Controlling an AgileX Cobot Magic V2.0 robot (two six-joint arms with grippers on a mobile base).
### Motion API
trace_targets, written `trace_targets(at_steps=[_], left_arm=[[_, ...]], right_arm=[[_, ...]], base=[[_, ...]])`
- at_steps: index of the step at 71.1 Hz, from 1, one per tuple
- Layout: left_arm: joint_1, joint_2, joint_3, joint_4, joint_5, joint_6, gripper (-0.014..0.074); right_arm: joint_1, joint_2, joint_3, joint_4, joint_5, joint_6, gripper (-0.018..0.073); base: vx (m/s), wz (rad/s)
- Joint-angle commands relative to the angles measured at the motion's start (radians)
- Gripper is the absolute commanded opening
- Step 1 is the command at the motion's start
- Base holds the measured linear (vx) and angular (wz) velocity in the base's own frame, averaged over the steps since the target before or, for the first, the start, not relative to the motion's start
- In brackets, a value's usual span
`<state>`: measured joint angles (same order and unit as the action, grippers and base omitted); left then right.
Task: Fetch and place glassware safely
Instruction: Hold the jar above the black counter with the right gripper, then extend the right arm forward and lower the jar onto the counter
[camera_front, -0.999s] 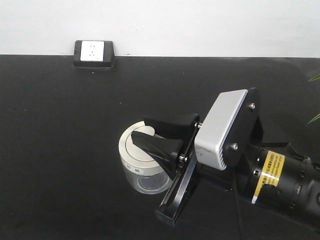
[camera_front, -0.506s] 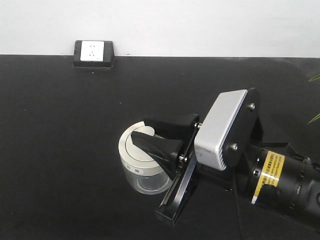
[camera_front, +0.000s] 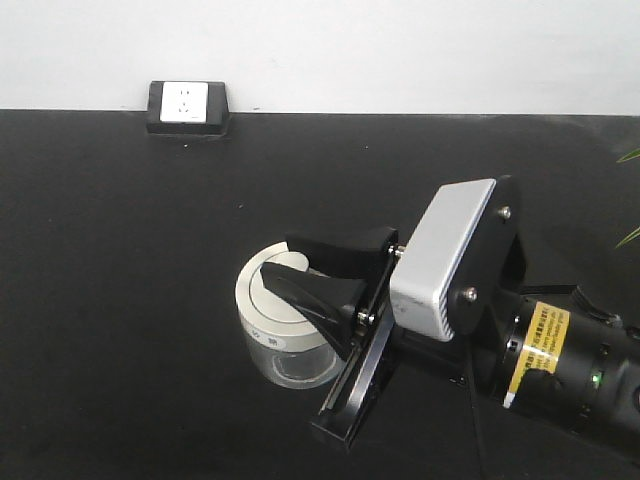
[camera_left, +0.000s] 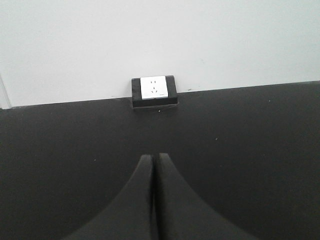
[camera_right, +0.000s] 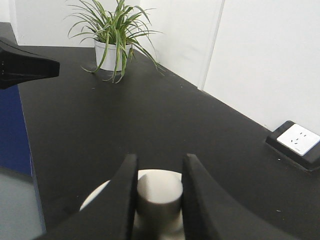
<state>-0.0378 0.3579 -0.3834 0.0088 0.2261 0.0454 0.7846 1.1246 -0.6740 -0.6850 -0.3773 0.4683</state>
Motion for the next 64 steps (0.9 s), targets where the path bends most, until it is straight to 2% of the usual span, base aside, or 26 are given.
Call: trace_targets(at_steps=[1, 11, 21, 40, 49, 64], left_arm=[[0.003, 0.009, -0.025, -0.003, -0.071, -0.005, -0.0007], [0.003, 0.009, -0.025, -0.003, -0.071, -0.005, -0.0007], [0.003, 0.009, -0.025, -0.003, -0.071, -0.005, -0.0007], [0.003, 0.009, -0.025, -0.003, -0.071, -0.005, -0.0007], [0.003, 0.009, -0.025, -0.003, -0.071, -0.005, -0.0007], [0.003, 0.009, -0.025, -0.003, -0.071, -0.005, -0.0007]], right_arm=[[-0.001, -0.016, -0.035, 0.019, -0.093, -0.003, -0.0001], [-0.001, 0.025, -0.035, 0.019, -0.115, -0.031, -0.0001], [-0.003, 0.094, -0.035, 0.045, -0.201, -0.089, -0.0001], [-0.008, 0.239, -0.035, 0.307, -0.398, -0.302, -0.0001], [-0.071, 0.293, -0.035, 0.340, -0.474, -0.323, -0.0001], [-0.246, 0.392, -0.052, 0.273, -0.561, -0.311, -0.0001]], base=[[0.00, 0.00], [0.00, 0.00], [0.00, 0.00], [0.00, 0.00], [0.00, 0.00], [0.00, 0.00]])
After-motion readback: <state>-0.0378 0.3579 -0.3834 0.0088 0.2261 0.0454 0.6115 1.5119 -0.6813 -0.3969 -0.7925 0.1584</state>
